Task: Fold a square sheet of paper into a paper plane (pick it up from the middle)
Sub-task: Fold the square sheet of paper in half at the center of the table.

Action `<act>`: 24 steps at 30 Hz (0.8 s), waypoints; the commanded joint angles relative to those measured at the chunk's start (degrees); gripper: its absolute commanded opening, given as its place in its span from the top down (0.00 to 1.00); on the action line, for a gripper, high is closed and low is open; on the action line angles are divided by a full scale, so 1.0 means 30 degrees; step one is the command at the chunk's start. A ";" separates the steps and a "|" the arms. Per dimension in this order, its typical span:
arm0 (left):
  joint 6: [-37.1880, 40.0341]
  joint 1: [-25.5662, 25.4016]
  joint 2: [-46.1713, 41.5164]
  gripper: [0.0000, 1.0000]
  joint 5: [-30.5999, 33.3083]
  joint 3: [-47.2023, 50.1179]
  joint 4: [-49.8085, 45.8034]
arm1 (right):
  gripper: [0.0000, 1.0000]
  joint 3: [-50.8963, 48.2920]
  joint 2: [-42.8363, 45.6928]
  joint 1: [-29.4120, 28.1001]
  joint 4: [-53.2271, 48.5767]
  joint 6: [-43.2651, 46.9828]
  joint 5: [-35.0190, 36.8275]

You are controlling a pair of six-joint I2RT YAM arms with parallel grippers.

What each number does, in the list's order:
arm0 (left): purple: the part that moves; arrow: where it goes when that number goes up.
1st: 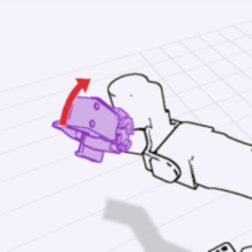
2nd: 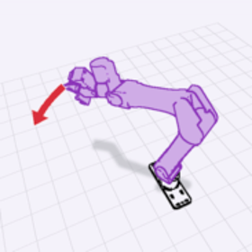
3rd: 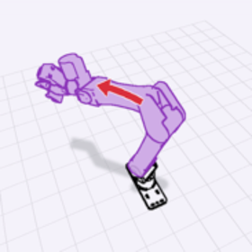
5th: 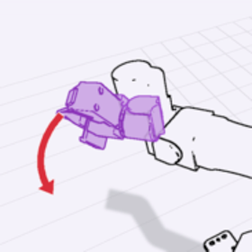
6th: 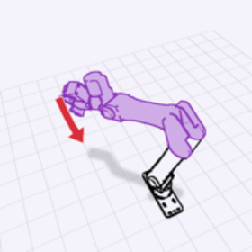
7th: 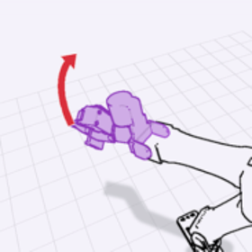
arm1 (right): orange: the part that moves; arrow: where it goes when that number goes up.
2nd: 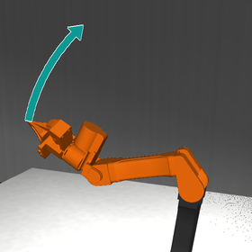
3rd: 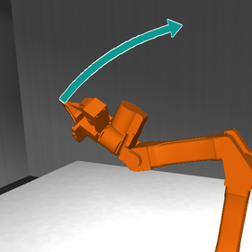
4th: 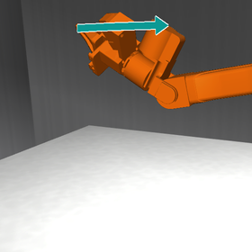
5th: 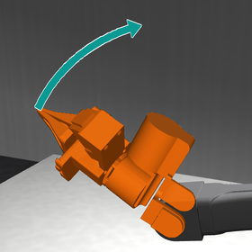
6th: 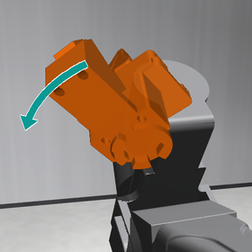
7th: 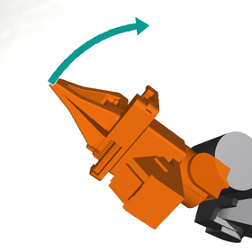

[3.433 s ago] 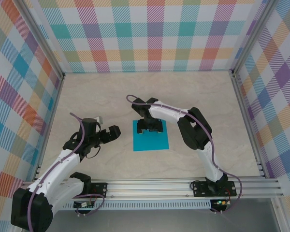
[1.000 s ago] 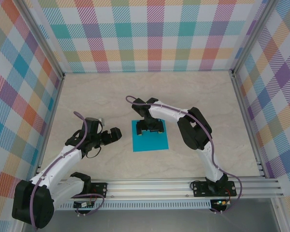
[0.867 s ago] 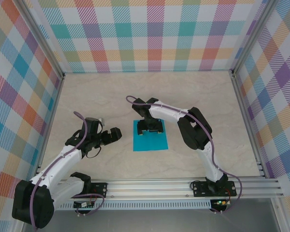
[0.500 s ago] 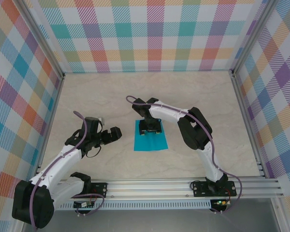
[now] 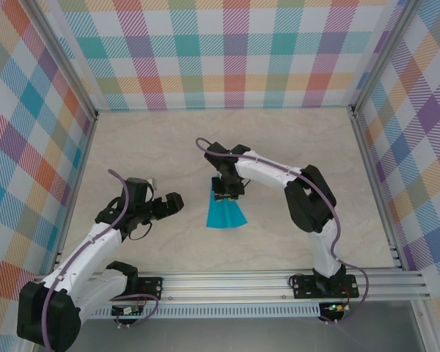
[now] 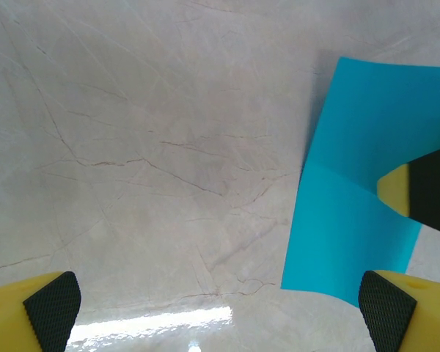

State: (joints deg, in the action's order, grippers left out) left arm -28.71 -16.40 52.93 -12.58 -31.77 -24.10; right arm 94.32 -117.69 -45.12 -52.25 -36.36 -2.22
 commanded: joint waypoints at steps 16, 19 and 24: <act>-0.0852 0.0219 -0.2314 0.00 -0.0044 -0.0864 -0.1862 | 0.71 -0.2857 0.1344 0.2616 0.9480 -0.2825 -1.2931; -0.0996 0.0224 -0.2261 0.00 -0.0528 -0.0862 -0.1477 | 0.71 -0.3980 0.1202 0.3270 1.0191 -0.2993 -1.3341; -0.1331 0.0249 -0.1874 0.00 -0.1232 -0.0581 -0.0604 | 0.70 -0.6593 0.1440 0.4340 1.0980 -0.2852 -1.3045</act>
State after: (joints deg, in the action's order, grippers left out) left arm -31.73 -16.38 46.78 -14.09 -32.86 -27.97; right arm 77.69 -112.84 -33.52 -22.24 -44.40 -39.44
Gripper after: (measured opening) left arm 0.999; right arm 0.296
